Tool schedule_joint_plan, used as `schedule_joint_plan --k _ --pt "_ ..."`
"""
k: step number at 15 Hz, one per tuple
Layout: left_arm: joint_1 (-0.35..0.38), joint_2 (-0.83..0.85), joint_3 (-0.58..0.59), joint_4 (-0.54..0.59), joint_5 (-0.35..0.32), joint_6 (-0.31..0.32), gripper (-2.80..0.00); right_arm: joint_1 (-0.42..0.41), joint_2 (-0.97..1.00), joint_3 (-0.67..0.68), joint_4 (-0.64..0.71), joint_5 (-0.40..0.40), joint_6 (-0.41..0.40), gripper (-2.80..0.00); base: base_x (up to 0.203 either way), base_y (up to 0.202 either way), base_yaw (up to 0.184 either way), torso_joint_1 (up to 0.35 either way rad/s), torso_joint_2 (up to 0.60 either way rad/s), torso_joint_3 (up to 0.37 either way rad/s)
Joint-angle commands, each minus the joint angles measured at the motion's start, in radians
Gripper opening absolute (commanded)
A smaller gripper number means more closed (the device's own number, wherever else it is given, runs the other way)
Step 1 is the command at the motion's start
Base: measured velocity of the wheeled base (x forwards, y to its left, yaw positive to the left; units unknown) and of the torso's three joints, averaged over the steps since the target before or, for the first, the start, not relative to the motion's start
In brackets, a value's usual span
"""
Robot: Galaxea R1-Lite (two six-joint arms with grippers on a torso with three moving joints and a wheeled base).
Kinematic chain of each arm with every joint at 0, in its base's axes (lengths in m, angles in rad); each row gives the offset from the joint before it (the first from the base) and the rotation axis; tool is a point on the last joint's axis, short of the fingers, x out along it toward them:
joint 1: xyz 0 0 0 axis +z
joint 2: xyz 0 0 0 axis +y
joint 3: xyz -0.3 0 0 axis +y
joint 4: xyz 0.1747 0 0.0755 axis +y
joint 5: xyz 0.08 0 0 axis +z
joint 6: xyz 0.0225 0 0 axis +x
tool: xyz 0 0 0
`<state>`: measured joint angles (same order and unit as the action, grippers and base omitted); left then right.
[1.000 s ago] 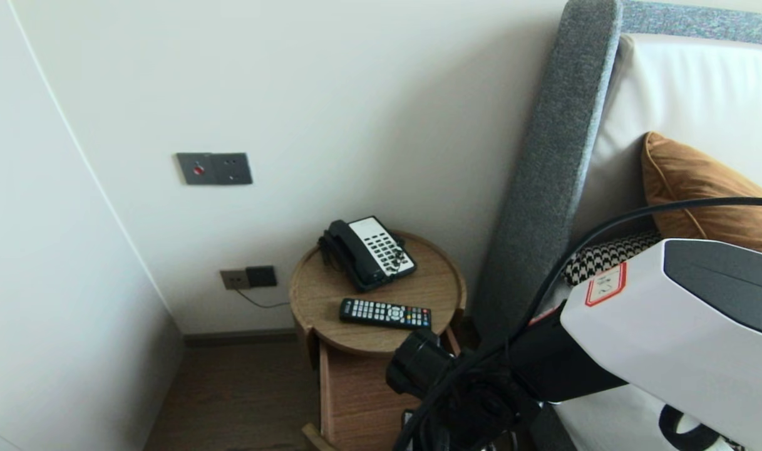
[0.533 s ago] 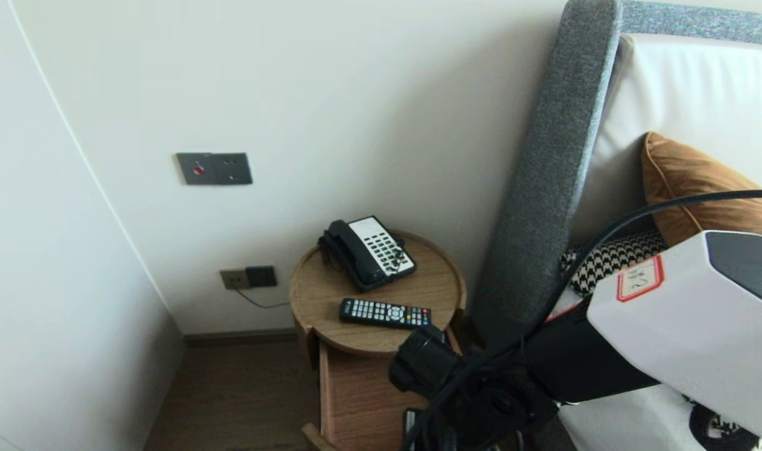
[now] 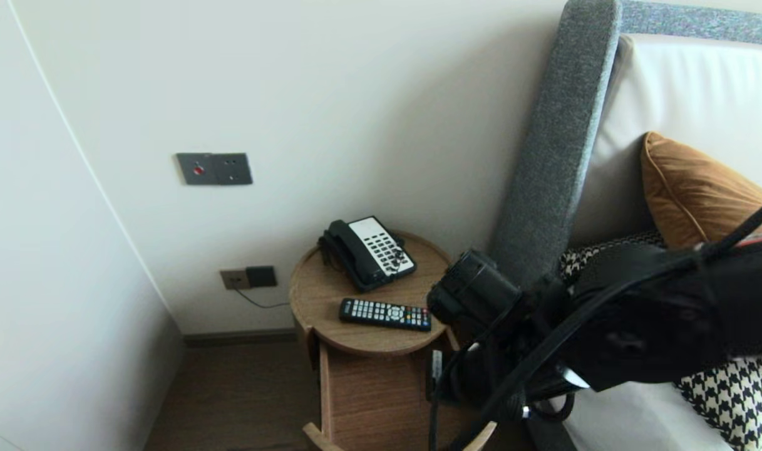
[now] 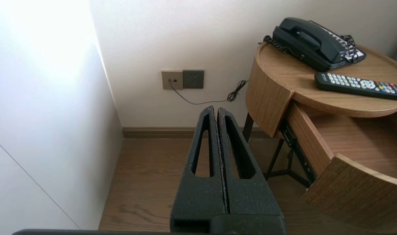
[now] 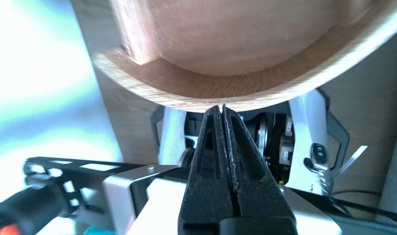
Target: Put the remote controls on the table in the drawer one by one
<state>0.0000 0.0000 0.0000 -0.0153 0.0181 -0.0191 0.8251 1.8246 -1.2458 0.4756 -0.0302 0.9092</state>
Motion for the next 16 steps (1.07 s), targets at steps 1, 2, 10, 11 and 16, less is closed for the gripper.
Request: schedule_joint_plan --k 1,2,10,11,16 --pt "0.000 -0.002 0.000 -0.001 0.000 -0.001 -2.80 -0.029 -0.060 -0.101 0.096 -0.003 -0.027 -2.80 0.000 0.000 0.000 0.000 0.00 0.000" --pt "0.000 -0.002 0.000 0.000 0.000 -0.001 -2.80 -0.055 -0.063 -0.150 0.145 -0.004 -0.062 -2.80 0.000 0.000 0.000 0.000 0.00 0.000" --pt "0.000 -0.002 0.000 0.000 0.000 -0.001 -2.80 -0.191 -0.026 -0.396 0.292 0.002 -0.273 -2.80 0.000 0.000 0.000 0.000 0.00 0.000" --pt "0.000 -0.002 0.000 0.000 0.000 -0.001 -2.80 -0.211 -0.013 -0.415 0.293 -0.002 -0.289 -2.80 0.000 0.000 0.000 0.000 0.00 0.000" --pt "0.001 -0.002 0.000 -0.001 0.000 -0.001 -2.80 -0.227 -0.006 -0.432 0.299 -0.003 -0.564 -2.80 0.000 0.000 0.000 0.000 0.00 0.000"
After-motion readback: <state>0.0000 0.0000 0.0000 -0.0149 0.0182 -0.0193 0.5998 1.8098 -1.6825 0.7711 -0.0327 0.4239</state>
